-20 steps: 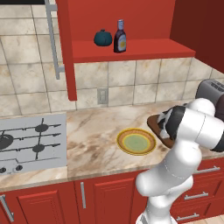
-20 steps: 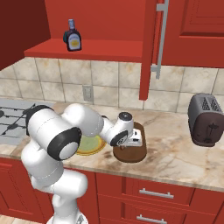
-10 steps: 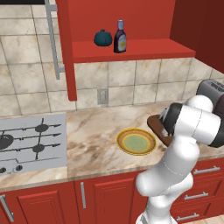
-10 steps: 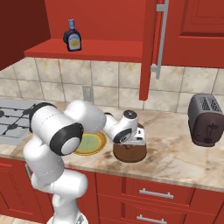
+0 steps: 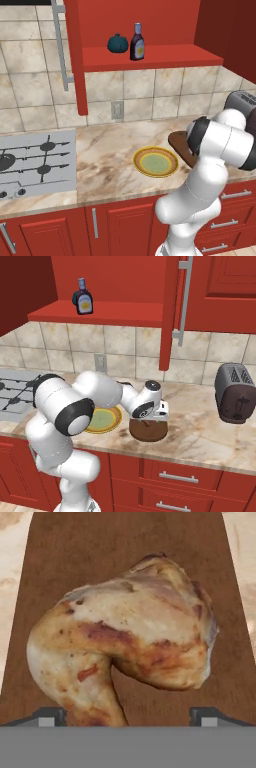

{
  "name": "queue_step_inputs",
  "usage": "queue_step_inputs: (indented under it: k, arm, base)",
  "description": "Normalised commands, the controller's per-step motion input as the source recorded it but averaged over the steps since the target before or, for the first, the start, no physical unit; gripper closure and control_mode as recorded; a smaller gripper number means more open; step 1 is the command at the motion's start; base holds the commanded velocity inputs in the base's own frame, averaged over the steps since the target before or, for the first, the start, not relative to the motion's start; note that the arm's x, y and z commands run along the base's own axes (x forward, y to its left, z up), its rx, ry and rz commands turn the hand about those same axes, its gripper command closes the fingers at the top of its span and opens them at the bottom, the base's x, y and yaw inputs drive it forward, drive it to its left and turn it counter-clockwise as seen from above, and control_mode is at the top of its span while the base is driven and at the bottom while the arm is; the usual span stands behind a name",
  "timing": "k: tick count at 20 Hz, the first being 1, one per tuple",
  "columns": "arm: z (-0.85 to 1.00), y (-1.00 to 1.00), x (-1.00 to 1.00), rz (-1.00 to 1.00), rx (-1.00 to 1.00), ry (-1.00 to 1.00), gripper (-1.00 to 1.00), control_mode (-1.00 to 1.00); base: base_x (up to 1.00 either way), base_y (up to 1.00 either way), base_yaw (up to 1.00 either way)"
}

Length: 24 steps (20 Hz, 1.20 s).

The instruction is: Pick the chicken drumstick from the plate and place it on the cutting board. Then pick the condiment bottle from the cabinet and place it next to the cutting board.

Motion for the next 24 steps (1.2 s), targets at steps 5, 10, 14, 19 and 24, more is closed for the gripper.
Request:
queue_step_inputs:
  k: [5,10,14,19,24]
  arm:
    - [0.35,0.13,-0.11,0.00,0.00,-0.07,-1.00,-1.00]
    - [0.40,0.26,-0.20,0.00,0.00,-0.09,-1.00,-1.00]
    - [0.30,0.38,-0.23,0.00,0.00,-0.10,-1.00,-1.00]
    - [0.29,0.41,-0.24,0.00,0.00,-0.09,-1.00,-1.00]
    - [0.36,0.20,-0.16,0.00,0.00,-0.05,-1.00,-1.00]
  base:
    - [0.00,0.00,0.00]
    - [0.00,0.00,0.00]
    - [0.00,0.00,0.00]
    - [0.00,0.00,0.00]
    - [0.00,0.00,0.00]
